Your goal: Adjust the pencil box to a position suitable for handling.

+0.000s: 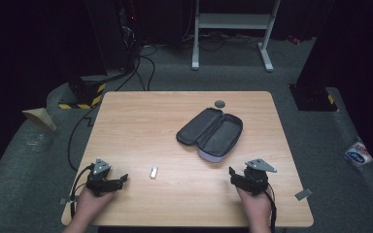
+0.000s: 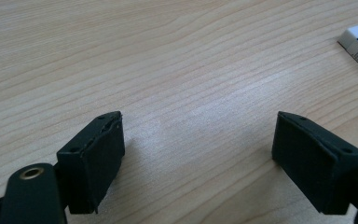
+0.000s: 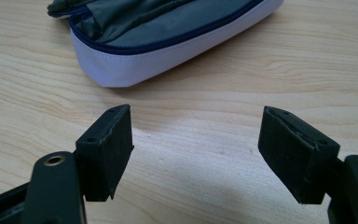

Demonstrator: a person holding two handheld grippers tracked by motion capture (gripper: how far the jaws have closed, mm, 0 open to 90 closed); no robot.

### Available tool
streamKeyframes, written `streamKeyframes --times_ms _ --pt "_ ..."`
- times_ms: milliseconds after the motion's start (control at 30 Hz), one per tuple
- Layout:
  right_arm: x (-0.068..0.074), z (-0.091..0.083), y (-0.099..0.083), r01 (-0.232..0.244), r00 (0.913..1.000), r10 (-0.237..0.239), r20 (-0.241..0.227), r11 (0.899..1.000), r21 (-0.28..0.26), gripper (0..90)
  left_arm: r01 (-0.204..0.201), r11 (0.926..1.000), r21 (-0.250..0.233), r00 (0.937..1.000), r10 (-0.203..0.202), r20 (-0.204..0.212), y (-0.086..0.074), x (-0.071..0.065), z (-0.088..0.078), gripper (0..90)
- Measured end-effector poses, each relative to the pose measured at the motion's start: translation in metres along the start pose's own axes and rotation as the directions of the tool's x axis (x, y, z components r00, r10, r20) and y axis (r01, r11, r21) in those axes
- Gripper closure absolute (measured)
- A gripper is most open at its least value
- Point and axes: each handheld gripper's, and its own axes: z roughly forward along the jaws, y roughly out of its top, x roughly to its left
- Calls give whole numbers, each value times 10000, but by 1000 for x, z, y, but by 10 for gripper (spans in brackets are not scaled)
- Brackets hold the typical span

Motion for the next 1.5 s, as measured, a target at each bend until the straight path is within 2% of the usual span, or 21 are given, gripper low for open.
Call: streamKeyframes --times_ms 300,400,600,733,1367,1500 --pt "7 0 4 97 9996 -102 -263 9998 -183 319 -36 10000 16 10000 36 4 0 0 0 163" --pt "11 0 8 85 9983 -106 -581 9993 -365 319 -51 10000 22 10000 51 2 0 0 0 161" --pt "19 3 20 380 9967 -423 -696 9974 -617 328 -14 10000 38 10000 14 54 0 -1 0 156" --pt "23 7 23 321 9960 -366 -809 9978 -572 331 -15 10000 40 10000 15 54 0 -1 0 156" --pt "47 26 50 851 9905 -908 -1029 9947 -578 347 -29 10000 30 10000 28 69 0 -1 0 154" --pt "51 34 56 955 9894 -997 -1056 9944 -444 365 -32 10000 29 10000 32 69 0 -1 0 154"
